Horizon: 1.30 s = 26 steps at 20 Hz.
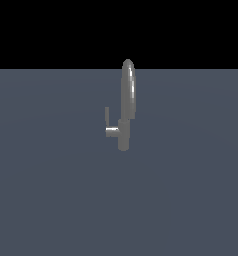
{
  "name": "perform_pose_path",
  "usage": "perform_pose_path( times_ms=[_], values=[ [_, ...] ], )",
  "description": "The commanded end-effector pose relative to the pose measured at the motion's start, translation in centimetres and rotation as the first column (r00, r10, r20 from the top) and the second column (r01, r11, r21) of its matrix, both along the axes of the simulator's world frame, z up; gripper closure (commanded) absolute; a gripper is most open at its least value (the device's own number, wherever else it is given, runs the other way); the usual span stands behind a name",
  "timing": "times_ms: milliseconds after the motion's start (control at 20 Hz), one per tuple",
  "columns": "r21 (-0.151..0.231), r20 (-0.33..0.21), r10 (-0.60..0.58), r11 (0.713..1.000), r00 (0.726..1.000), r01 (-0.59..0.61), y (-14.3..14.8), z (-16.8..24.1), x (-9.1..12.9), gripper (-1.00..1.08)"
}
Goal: Turn on the faucet by rotating a designated handle.
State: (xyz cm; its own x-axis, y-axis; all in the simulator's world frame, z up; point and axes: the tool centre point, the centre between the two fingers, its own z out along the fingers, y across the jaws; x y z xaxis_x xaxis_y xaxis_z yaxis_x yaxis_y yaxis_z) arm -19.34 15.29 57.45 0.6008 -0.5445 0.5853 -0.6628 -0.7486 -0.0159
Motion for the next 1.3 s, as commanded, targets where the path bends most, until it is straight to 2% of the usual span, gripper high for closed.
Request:
perform_pose_path(
  times_ms=[0, 350, 650, 950, 1250],
  values=[
    [-0.015, 0.030, -0.051, 0.999, 0.998, 0.052, 1.3, -1.2, 1.5, 1.08],
    [-0.051, 0.091, -0.191, 0.979, 0.977, 0.196, 3.7, -6.2, 6.5, 1.08],
    [-0.072, 0.124, -0.311, 0.944, 0.942, 0.321, 3.7, -12.6, 11.4, 1.08],
    [-0.086, 0.139, -0.435, 0.889, 0.889, 0.449, 1.4, -20.5, 16.1, 1.08],
    [-0.095, 0.139, -0.562, 0.812, 0.816, 0.576, -3.1, -29.3, 19.7, 1.08]
  ],
)
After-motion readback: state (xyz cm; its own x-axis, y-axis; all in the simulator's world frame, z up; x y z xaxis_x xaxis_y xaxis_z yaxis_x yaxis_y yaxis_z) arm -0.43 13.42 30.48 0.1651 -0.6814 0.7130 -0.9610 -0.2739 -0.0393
